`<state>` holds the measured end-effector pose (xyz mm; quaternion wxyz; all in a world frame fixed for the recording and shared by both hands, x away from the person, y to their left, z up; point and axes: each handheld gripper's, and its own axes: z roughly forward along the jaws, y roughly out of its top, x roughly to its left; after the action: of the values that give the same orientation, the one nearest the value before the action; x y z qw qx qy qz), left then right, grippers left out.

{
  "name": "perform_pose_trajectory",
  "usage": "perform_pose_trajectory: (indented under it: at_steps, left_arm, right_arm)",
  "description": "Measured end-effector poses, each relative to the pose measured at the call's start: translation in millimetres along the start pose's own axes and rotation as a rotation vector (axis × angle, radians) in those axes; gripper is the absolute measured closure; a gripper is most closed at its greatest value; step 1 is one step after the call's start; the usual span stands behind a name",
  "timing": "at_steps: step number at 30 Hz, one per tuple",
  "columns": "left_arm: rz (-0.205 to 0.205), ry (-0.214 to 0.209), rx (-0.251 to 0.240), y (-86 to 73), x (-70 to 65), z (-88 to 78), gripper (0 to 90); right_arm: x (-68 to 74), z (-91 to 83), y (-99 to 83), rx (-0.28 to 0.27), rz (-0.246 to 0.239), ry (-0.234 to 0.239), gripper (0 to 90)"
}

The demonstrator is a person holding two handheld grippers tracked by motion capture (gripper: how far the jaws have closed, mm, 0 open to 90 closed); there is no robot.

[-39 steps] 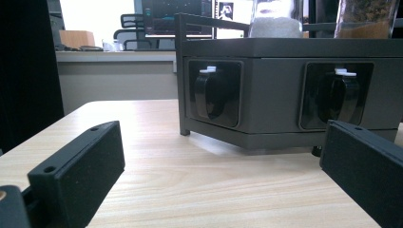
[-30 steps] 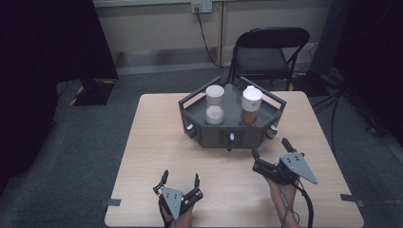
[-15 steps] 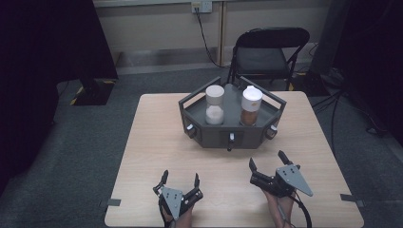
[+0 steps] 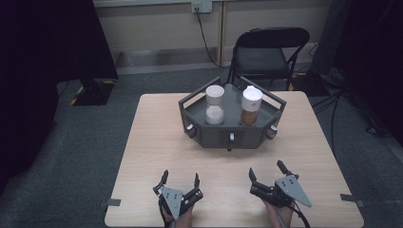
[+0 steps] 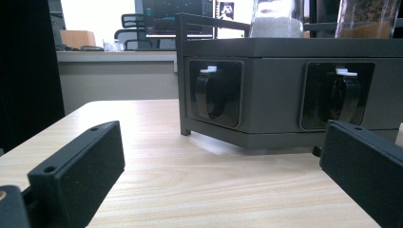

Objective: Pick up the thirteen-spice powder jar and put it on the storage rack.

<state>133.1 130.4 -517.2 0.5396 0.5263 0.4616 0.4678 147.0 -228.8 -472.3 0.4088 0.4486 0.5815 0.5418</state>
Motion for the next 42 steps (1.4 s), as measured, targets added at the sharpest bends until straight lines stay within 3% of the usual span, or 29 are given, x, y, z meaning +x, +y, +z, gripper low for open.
perform_pose_trajectory:
  at_steps: [5,15,29,42]
  left_arm:
    - [0.000,0.000,0.000,0.0,0.0,0.0,0.4]
    - [0.000,0.000,0.000,-0.1,0.0,-0.1,0.4]
    - [0.000,0.000,0.000,-0.1,0.1,-0.1,0.4]
    - [0.001,0.002,0.001,0.2,-0.3,0.0,0.4]
  right_arm:
    - [2.9,-4.0,-10.1,0.002,0.000,0.001,0.0]
    - [7.9,-10.1,-25.5,-0.018,-0.035,-0.047,0.0]
    - [14.5,-12.5,-36.3,-0.060,-0.050,-0.102,0.0]
    - [12.6,-9.8,-38.5,-0.070,-0.059,-0.122,0.0]
